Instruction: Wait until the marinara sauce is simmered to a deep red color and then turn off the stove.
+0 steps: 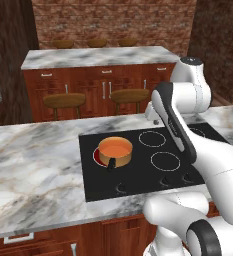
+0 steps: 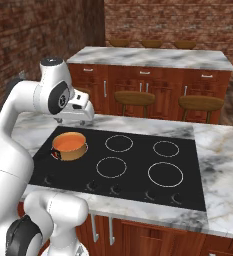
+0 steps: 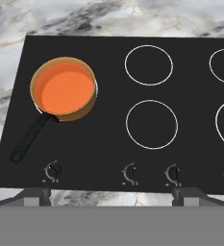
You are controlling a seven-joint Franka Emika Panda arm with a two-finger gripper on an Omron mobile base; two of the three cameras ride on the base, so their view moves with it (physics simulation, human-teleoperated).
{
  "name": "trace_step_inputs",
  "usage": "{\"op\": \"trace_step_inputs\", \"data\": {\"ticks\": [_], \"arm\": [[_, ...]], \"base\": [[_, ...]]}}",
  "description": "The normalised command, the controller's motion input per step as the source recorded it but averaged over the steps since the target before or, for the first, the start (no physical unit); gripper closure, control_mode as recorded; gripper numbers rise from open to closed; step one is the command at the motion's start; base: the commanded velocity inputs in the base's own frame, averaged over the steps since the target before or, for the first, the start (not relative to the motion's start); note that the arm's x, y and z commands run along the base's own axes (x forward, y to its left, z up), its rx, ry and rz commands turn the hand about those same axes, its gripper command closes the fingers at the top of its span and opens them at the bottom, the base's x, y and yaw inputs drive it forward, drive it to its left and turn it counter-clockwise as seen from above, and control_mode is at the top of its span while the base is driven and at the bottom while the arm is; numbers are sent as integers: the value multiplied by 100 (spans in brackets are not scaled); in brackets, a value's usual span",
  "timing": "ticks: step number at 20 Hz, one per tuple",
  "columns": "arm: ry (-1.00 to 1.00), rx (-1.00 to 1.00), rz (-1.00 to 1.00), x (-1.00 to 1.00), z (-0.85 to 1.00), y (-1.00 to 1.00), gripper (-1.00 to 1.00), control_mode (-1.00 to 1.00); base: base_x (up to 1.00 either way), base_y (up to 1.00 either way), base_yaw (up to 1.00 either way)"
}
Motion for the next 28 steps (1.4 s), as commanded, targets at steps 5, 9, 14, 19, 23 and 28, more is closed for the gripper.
{"op": "trace_step_inputs", "data": {"ticks": [5,9,14,19,23,28], "arm": [[0,0,0,0,0,0,-100,-100],[0,0,0,0,0,0,-100,-100],[0,0,0,0,0,0,-100,-100],[0,0,0,0,0,0,-100,-100],[0,0,0,0,0,0,-100,-100],[0,0,0,0,0,0,-100,-100]], "base": [[0,0,0],[0,0,0],[0,0,0],[0,0,0],[0,0,0],[0,0,0]]}}
